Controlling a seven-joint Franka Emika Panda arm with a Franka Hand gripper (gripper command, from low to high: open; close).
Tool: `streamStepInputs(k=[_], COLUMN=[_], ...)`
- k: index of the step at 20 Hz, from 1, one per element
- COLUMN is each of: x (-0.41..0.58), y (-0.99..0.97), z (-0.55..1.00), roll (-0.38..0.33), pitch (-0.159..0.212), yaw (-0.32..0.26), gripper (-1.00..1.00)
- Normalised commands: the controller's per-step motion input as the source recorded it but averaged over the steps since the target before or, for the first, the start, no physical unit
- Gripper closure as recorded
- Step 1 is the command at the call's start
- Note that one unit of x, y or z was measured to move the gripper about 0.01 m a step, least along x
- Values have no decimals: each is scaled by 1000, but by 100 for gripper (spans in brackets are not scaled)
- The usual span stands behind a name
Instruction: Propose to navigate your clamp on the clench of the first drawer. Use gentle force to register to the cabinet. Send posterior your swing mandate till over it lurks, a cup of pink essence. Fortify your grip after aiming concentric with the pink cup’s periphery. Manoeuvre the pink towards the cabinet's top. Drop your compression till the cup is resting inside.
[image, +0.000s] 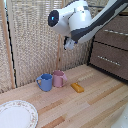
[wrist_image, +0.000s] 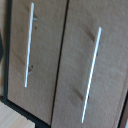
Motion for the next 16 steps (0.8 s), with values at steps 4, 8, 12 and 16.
streamStepInputs(k=[4,8,12,16], x=[-21,-34,-72,-66], y=[3,-56,-323,-705], z=[211,99,-29,-34], roll=[-185,-286,-231,-132], pitch=[-118,-50,0,6], yaw=[-164,-178,-149,-38], gripper=[-100,-100,-100,-100])
